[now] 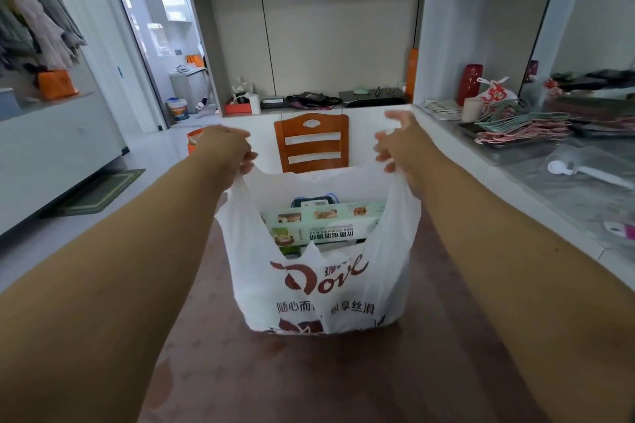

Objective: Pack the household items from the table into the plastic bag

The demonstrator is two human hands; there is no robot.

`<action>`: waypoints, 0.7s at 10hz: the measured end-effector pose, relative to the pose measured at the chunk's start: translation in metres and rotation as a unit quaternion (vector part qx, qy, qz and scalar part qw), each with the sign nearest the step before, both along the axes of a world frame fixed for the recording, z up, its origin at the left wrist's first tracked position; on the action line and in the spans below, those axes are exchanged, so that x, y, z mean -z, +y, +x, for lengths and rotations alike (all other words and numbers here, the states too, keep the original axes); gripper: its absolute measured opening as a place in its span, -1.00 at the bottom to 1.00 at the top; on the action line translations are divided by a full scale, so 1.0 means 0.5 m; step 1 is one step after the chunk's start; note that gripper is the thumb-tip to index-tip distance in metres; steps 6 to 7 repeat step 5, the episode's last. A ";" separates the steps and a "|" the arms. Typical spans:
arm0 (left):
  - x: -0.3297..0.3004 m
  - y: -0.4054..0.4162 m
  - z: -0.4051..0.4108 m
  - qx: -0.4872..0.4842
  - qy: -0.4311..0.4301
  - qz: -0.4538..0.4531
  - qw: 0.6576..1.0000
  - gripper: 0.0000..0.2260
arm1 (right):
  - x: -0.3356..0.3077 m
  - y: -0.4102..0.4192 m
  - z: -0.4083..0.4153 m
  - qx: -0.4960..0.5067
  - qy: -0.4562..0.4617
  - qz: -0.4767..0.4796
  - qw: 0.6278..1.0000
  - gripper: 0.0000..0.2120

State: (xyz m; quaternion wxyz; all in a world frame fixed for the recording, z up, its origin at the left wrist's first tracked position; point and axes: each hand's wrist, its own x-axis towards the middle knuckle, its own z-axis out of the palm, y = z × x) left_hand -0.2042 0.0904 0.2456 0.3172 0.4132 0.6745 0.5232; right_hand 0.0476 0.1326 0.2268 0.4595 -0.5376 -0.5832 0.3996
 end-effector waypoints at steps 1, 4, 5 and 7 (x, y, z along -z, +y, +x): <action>0.049 0.004 -0.005 0.002 -0.012 -0.077 0.997 -0.74 | 0.034 -0.005 -0.003 -0.030 -0.113 -0.064 0.991 -0.54; 0.053 -0.009 0.000 0.033 0.085 -0.112 0.990 -0.66 | 0.043 -0.018 0.001 -0.015 -0.171 -0.112 0.979 -0.43; 0.050 -0.017 0.001 0.001 0.188 -0.117 0.975 -0.59 | 0.031 -0.027 0.002 0.008 -0.245 -0.061 0.968 -0.37; 0.050 -0.017 0.001 0.001 0.188 -0.117 0.975 -0.59 | 0.031 -0.027 0.002 0.008 -0.245 -0.061 0.968 -0.37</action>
